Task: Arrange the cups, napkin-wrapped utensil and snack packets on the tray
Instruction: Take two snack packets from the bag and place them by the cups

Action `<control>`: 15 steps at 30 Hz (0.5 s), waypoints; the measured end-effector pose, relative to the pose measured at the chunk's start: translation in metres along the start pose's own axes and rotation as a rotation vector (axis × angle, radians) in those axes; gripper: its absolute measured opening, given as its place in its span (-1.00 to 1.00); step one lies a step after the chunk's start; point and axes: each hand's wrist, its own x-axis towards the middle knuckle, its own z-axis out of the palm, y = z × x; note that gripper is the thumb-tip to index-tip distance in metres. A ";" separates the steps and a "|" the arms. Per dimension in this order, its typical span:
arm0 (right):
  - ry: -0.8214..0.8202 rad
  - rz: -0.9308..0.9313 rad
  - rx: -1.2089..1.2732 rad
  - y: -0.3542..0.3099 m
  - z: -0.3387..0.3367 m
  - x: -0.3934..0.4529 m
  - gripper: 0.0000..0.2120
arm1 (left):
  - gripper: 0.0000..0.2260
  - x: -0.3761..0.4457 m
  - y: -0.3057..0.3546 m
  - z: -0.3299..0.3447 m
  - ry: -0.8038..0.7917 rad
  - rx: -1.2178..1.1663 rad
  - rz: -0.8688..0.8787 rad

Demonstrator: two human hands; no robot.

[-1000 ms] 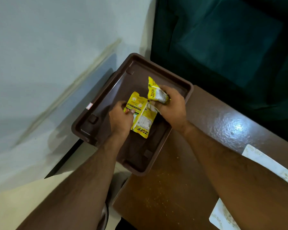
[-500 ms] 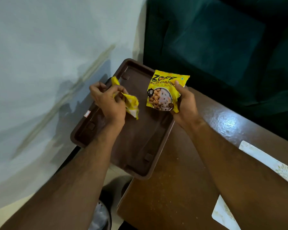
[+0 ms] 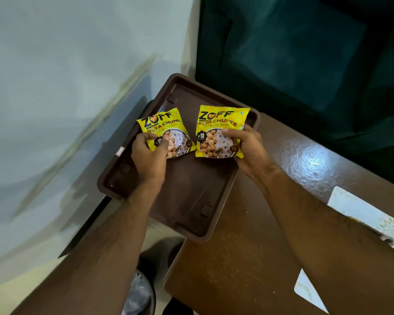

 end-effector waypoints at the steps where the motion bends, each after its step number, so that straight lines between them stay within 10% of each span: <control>1: -0.004 0.001 0.012 0.001 0.000 0.001 -0.62 | -0.62 0.001 -0.005 0.002 -0.019 0.079 0.043; 8: -0.011 0.000 -0.018 -0.001 0.005 0.010 -0.63 | -0.25 0.006 -0.008 0.010 -0.032 0.004 -0.012; 15: -0.018 -0.036 -0.195 -0.002 0.005 0.015 -0.59 | -0.50 0.001 -0.001 0.009 -0.157 -0.185 -0.165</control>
